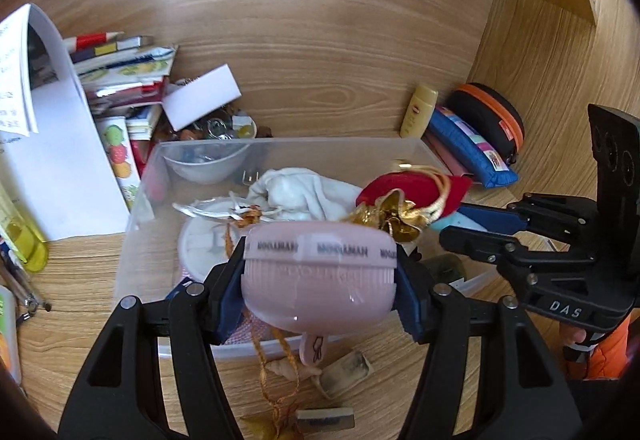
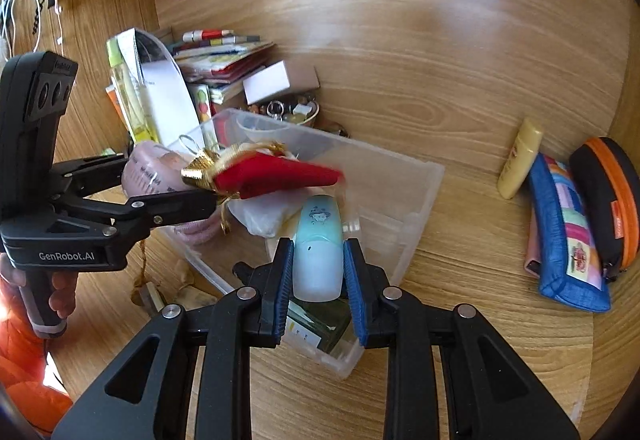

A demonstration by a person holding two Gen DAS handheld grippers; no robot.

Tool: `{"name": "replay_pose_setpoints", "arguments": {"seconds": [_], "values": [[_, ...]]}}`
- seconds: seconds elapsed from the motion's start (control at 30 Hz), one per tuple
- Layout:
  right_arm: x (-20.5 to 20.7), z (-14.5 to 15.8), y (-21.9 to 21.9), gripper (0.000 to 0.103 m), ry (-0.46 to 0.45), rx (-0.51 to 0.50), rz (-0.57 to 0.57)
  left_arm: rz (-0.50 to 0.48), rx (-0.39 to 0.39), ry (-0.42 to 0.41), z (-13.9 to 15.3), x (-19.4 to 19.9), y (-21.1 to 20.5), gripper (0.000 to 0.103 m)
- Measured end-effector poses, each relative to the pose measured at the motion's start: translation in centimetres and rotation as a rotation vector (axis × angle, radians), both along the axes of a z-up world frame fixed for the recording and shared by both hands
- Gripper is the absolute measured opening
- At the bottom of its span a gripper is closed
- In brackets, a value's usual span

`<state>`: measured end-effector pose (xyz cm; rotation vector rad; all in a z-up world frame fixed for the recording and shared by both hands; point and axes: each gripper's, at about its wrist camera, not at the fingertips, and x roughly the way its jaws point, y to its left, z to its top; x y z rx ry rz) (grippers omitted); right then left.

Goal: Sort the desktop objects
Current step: 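Carry the pink compact and blue tube into the clear bin and release both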

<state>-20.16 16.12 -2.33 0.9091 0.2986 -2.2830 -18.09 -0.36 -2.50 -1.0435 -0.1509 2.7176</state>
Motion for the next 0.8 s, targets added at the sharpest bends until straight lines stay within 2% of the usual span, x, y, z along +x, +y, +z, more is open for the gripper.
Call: {"name": "replay_pose_setpoints", "arguments": {"seconds": [0.33, 0.5, 0.57, 0.63, 0.8], "values": [[0.1, -1.0, -1.2, 0.023, 0.021, 0.058, 0.008, -0.008, -0.038, -0.001, -0.4, -0.2, 0.8, 0.064], [0.8, -0.9, -1.5, 0.023, 0.05, 0.088, 0.007, 0.002, -0.042, 0.013, 0.0, 0.1, 0.7, 0.072], [1.1, -0.8, -1.6, 0.029, 0.062, 0.1, 0.004, 0.006, -0.045, 0.03, 0.4, 0.5, 0.7, 0.074], [1.5, -0.6, -1.5, 0.04, 0.08, 0.108, -0.006, 0.007, -0.051, 0.046, 0.8, 0.9, 0.7, 0.074], [2.5, 0.0, -1.1, 0.047, 0.113, 0.108, -0.021, 0.032, -0.059, 0.076, 1.5, 2.0, 0.3, 0.087]]}}
